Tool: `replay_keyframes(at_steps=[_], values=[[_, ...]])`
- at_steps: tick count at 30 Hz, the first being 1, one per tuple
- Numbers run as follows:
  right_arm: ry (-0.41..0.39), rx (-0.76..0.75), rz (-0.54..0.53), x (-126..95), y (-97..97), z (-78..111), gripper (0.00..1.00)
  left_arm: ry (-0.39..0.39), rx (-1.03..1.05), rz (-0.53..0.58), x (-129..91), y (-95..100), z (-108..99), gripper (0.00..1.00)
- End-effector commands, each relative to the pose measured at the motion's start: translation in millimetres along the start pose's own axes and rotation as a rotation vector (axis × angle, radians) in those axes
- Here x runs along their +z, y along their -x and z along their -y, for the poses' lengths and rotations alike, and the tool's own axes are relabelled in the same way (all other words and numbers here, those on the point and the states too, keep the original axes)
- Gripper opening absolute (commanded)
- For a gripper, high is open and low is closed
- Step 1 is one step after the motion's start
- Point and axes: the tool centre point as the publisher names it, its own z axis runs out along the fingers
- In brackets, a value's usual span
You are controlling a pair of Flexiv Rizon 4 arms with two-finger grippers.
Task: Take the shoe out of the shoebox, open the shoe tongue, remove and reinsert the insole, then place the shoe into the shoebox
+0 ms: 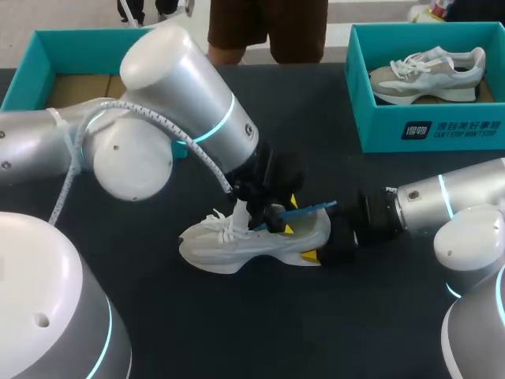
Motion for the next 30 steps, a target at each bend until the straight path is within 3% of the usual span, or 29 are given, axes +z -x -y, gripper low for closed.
replay_keyframes(at_steps=[1, 6, 15, 18, 20, 21, 22, 30], values=[[-0.004, 0.000, 0.003, 5, 2.4, 9.5, 0.00, -0.014, -0.014, 0.040, 6, -0.7, -5, 0.45], [-0.004, 0.000, 0.003, 5, 2.4, 9.5, 0.00, -0.045, -0.062, 0.072, 9, 5.9, -4, 0.37], [-0.004, 0.000, 0.003, 5, 2.4, 9.5, 0.00, -0.065, -0.064, 0.121, 16, 8.0, 3, 0.40], [-0.004, 0.000, 0.003, 5, 2.4, 9.5, 0.00, -0.081, -0.072, 0.121, 17, 9.4, 5, 0.37], [-0.004, 0.000, 0.003, 5, 2.4, 9.5, 0.00, -0.084, -0.075, 0.118, 17, 10.6, 6, 0.32], [-0.004, 0.000, 0.003, 5, 2.4, 9.5, 0.00, -0.085, -0.075, 0.118, 17, 10.8, 7, 0.24], [-0.004, 0.000, 0.003, 5, 2.4, 9.5, 0.00, -0.085, -0.075, 0.119, 17, 11.0, 8, 0.00], [-0.004, 0.000, 0.003, 5, 2.4, 9.5, 0.00, -0.127, -0.071, 0.098, -7, 11.6, 15, 0.00]])
